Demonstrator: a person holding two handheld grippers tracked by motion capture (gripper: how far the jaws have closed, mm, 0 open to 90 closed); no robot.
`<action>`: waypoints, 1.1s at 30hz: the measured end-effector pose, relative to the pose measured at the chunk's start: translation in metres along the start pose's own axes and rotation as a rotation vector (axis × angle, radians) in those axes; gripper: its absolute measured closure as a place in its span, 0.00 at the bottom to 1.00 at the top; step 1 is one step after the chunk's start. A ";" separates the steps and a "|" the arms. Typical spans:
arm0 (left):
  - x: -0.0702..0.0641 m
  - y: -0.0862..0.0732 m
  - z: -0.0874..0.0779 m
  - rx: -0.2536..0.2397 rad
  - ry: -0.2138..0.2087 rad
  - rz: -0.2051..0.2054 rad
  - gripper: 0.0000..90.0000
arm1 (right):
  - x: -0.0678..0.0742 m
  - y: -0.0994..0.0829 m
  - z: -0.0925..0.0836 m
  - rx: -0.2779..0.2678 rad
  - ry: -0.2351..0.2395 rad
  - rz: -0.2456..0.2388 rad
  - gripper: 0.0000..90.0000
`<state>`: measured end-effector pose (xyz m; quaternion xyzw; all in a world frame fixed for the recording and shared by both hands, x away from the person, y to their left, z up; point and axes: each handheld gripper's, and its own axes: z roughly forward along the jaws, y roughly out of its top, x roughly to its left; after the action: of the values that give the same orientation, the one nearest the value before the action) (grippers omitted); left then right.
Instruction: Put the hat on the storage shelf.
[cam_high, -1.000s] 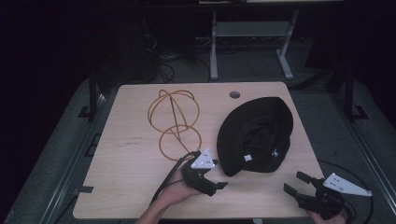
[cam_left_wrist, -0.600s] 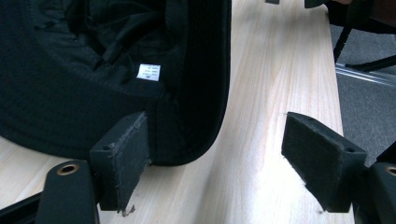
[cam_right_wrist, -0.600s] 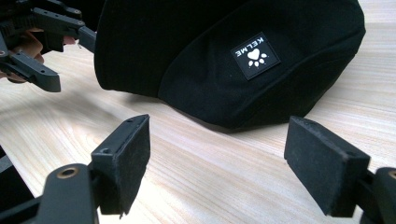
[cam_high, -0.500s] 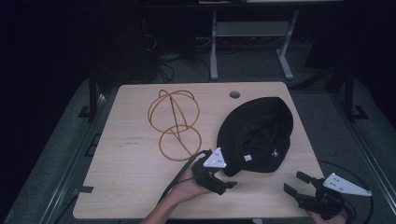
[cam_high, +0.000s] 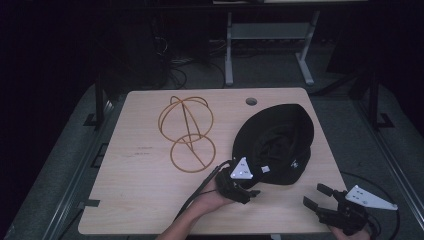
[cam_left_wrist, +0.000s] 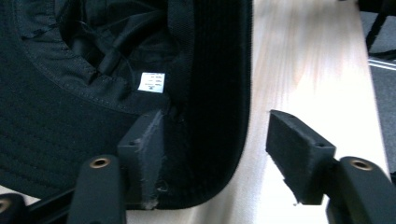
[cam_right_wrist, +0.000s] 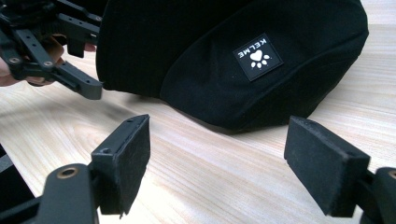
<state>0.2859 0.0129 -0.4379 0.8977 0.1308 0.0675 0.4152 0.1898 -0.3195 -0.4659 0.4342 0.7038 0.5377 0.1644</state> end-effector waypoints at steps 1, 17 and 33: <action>0.000 0.000 0.002 -0.004 0.019 0.005 0.45 | 0.000 0.000 0.000 -0.001 -0.001 0.001 0.25; -0.007 0.007 0.007 -0.011 0.134 0.063 0.82 | -0.001 0.001 0.002 -0.005 0.005 0.005 0.24; -0.004 0.012 -0.010 -0.111 0.098 -0.031 0.95 | -0.004 0.004 0.013 -0.016 -0.017 0.036 0.24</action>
<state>0.2818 0.0114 -0.4222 0.8668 0.1610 0.1119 0.4586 0.2029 -0.3150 -0.4675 0.4498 0.6902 0.5425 0.1641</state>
